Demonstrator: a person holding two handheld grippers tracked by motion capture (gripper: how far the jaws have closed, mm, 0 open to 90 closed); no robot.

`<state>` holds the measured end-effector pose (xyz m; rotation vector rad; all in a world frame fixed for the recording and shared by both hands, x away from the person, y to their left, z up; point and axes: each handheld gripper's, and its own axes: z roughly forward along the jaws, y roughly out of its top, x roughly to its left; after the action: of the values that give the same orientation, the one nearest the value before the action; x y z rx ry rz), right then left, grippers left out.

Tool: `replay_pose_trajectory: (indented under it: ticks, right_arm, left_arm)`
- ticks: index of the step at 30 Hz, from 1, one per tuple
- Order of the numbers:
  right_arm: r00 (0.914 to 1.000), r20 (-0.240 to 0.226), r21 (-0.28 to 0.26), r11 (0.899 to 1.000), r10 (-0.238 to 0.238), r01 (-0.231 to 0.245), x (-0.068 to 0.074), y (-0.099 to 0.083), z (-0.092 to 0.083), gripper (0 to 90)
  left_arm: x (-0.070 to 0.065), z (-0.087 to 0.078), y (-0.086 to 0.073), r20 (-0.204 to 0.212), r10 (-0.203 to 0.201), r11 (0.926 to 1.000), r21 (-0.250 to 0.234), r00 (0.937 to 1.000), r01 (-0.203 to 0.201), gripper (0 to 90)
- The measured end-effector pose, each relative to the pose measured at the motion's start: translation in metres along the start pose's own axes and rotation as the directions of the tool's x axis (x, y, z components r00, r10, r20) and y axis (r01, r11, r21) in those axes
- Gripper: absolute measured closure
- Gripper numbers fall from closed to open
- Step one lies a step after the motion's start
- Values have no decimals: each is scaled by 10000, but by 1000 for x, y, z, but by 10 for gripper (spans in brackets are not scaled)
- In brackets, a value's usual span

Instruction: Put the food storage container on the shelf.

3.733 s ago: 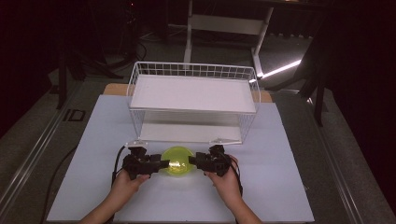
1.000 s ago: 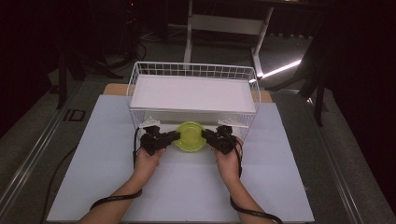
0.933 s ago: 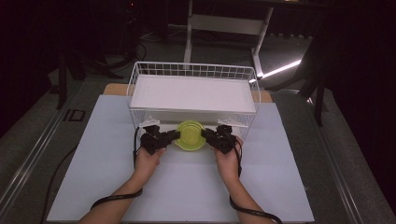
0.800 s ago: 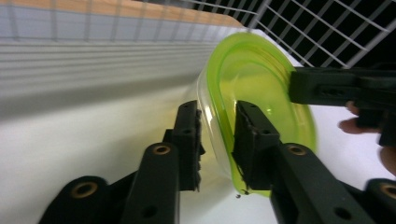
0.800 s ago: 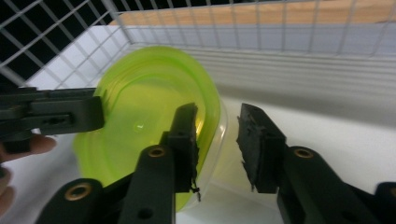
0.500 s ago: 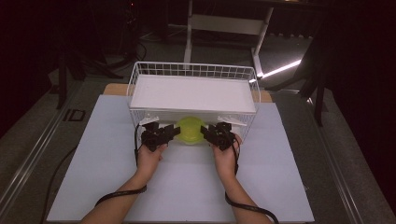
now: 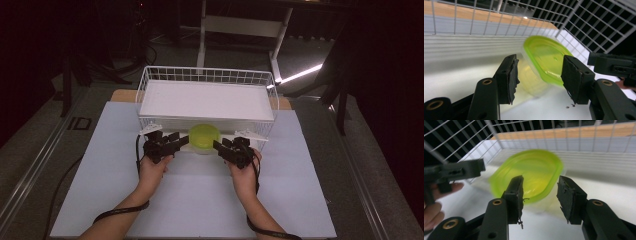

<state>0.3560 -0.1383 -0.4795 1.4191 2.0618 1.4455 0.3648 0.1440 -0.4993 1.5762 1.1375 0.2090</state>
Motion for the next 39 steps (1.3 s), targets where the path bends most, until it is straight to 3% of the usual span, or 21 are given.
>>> replay_pose_trajectory:
  ticks: [2, 3, 5, 11, 14, 17, 19, 22, 26, 39]
  right_arm:
    - [9999, -96, 0, 10000, -89, 89, 3, -3, -3, 563]
    - [9996, -227, 77, 9998, -195, 197, 8, -8, -7, 567]
    - [9987, -395, 154, 9994, -311, 317, 15, -13, -9, 572]
    - [9971, -537, 416, 9975, -541, 564, 29, -24, -5, 628]
    - [9979, -345, 741, 9956, -557, 581, 32, -30, 1, 824]
    - [9983, -247, 1057, 9929, -526, 549, 31, -33, 9, 898]
    - [9983, -228, 1144, 9919, -528, 551, 31, -34, 14, 899]
    - [9984, -147, 1205, 9911, -554, 568, 30, -34, 19, 899]
    - [9985, 52, 1168, 9917, -548, 538, 28, -29, 29, 899]
    - [9994, 247, 1250, 9919, -254, 221, 20, -15, 53, 898]
  left_arm:
    - [-5, -7, -1, 27, 528, 9985, 171, 9986, -528, 430]
    - [-10, -14, -4, 117, 1018, 9947, 162, 9947, -1020, 430]
    - [-14, -21, -6, 231, 1241, 9919, 236, 9920, -1246, 430]
    - [-22, -44, -14, 549, 1254, 9919, 148, 9906, -1264, 415]
    - [-27, -55, -19, 821, 1339, 9907, 127, 9876, -1353, 391]
    - [-30, -64, -22, 882, 1499, 9884, 125, 9848, -1515, 381]
    - [-32, -72, -28, 826, 1745, 9843, 109, 9812, -1760, 381]
    - [-33, -78, -34, 813, 1795, 9835, 78, 9804, -1807, 380]
    - [-34, -84, -38, 692, 2248, 9738, 177, 9719, -2265, 379]
    - [-33, -82, -40, 882, 2051, 9783, 100, 9748, -2068, 379]
